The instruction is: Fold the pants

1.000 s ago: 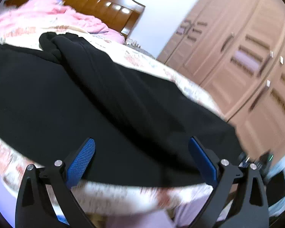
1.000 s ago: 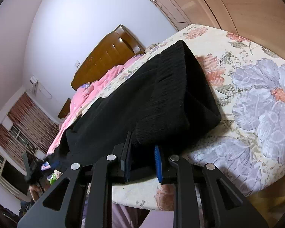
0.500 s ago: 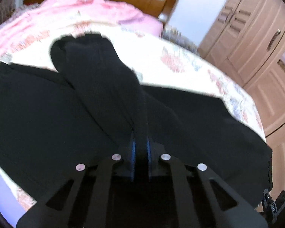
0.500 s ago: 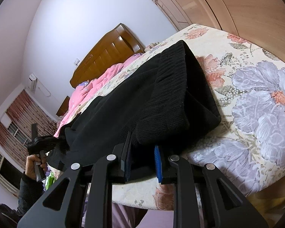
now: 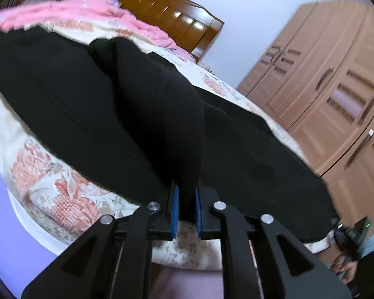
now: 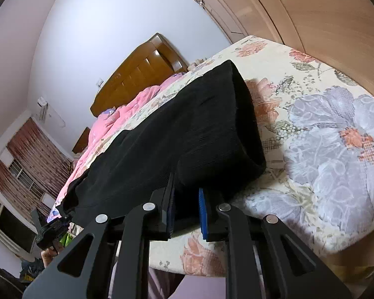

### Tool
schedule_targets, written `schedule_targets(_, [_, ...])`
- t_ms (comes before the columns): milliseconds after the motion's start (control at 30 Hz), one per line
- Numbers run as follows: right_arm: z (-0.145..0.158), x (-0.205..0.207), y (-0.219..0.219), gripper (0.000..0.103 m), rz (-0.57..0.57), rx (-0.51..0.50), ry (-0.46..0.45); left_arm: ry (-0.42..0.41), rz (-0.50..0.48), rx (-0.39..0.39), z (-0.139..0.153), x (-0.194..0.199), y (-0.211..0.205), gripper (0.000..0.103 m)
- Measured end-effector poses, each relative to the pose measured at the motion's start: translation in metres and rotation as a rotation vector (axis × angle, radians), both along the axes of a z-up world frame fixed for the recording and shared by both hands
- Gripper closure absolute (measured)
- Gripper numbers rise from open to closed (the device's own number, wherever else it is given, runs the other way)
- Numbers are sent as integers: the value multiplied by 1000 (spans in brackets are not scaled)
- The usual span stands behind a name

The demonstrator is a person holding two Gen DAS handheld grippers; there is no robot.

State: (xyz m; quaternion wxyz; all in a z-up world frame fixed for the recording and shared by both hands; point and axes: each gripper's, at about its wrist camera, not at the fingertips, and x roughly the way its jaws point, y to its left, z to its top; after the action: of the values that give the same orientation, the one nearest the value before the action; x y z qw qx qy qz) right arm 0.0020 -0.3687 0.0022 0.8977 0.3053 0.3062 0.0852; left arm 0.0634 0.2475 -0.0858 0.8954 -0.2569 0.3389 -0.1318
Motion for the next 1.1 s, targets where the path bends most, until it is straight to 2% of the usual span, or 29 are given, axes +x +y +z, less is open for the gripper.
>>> schedule_targets(133, [7,0,2,88,-7,30,-16,-2,-3,46,7,7,-7,91])
schedule_targets(233, [7,-4,-3,88,0,108,-34,-1,9,31,11,7,-5,91])
schedule_targets(300, [-6,0,-6,89,-11,96,28,2,18,55,10,10,-12,92])
schedule_targets(400, [-18,-5,-13,92,-18,193,24,-16,20,68,15,10,-13,95])
schedule_targets(467, [-10,-4,-11,92,-17,179,16,-55,16,77,25,10,-17,96])
schedule_targets(633, [17,-7,-8,92,9,195,-49,-171,23,73,73,10,-17,96])
schedule_targets(700, [18,-8,-2,92,20,145,-18,-179,26,106,81,10,-18,96])
schedule_targets(767, [-1,-4,-2,92,9,130,58,-143,30,122,73,14,-18,96])
schedule_targets(800, [-10,-3,-4,92,2,146,87,-98,32,124,59,17,-15,96])
schedule_targets(833, [-16,-5,-6,98,0,169,68,-57,31,126,48,20,-15,96])
schedule_targets(900, [-12,-3,-3,98,7,133,72,33,29,131,17,25,-13,95])
schedule_targets(967, [-7,-3,-1,97,7,114,78,6,25,106,11,18,-9,95])
schedule_targets(1100, [-3,0,2,97,5,81,81,14,25,131,20,15,-11,95])
